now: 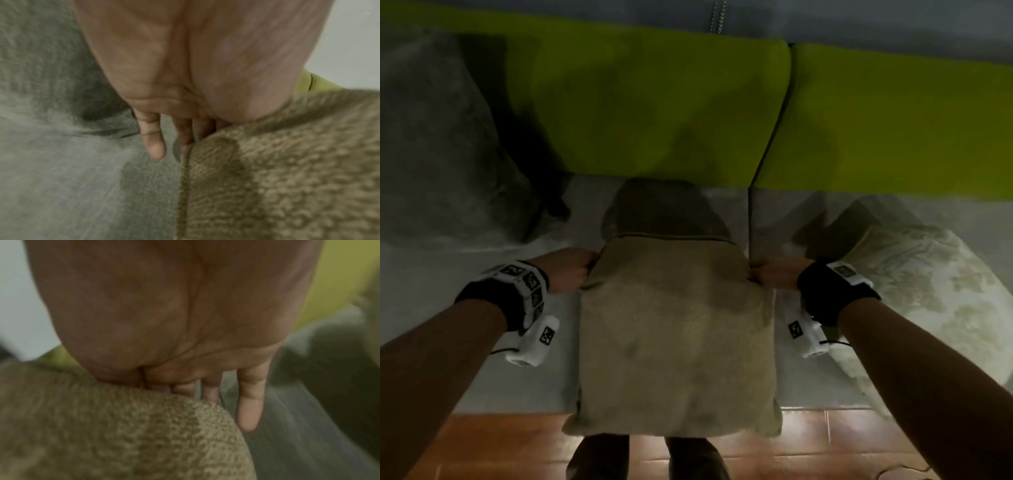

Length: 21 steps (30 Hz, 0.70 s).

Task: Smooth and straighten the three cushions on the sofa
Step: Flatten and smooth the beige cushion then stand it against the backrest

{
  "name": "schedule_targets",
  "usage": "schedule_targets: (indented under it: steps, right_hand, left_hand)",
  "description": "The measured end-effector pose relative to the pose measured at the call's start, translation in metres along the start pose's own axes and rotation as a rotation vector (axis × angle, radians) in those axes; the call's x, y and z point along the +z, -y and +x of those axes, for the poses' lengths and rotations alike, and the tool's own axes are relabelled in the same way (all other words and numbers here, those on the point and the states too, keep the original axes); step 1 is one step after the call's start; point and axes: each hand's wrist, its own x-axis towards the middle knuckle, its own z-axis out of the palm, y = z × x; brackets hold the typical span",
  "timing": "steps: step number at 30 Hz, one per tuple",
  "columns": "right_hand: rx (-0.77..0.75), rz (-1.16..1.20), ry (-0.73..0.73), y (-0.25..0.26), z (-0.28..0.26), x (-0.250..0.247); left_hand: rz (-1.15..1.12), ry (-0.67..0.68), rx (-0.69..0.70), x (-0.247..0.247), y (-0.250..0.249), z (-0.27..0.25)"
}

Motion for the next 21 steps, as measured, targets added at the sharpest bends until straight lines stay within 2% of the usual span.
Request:
schedule_targets:
  steps: [4, 7, 9, 11, 13, 14, 16, 18, 19, 21]
  right_hand:
    - [0.002, -0.328, -0.079, 0.014, 0.000, -0.003]
    - [-0.051, -0.436, -0.203, 0.017, -0.007, -0.010]
    - [-0.072, -0.297, -0.342, 0.003, -0.008, -0.014]
    - [-0.025, -0.005, -0.516, -0.018, -0.010, -0.011]
    - [-0.003, 0.270, -0.676, -0.033, -0.010, 0.000]
    - [-0.005, 0.388, -0.710, -0.037, -0.009, 0.007]
    - [-0.027, 0.668, -0.686, -0.038, -0.008, 0.018]
    - [-0.020, 1.002, -0.552, -0.032, -0.011, 0.017]
    - [-0.007, 1.043, -0.498, -0.031, -0.012, 0.013]
    - [-0.014, 0.873, -0.410, -0.029, -0.016, 0.003]
  left_hand:
    - [0.087, -0.049, -0.072, 0.006, 0.000, 0.002]
    - [0.095, -0.199, -0.052, 0.014, 0.003, 0.000]
    - [0.012, -0.330, -0.070, 0.019, 0.003, -0.004]
    - [-0.184, -0.455, -0.098, 0.026, 0.012, -0.008]
    - [-0.519, -0.523, -0.154, 0.029, 0.024, -0.011]
    - [-0.665, -0.548, -0.166, 0.031, 0.032, -0.009]
    - [-0.817, -0.619, -0.181, 0.034, 0.048, -0.006]
    - [-0.910, -0.648, -0.200, 0.036, 0.060, 0.002]
    - [-0.938, -0.660, -0.198, 0.030, 0.049, -0.006]
    - [-0.980, -0.658, -0.146, 0.023, 0.040, -0.007]
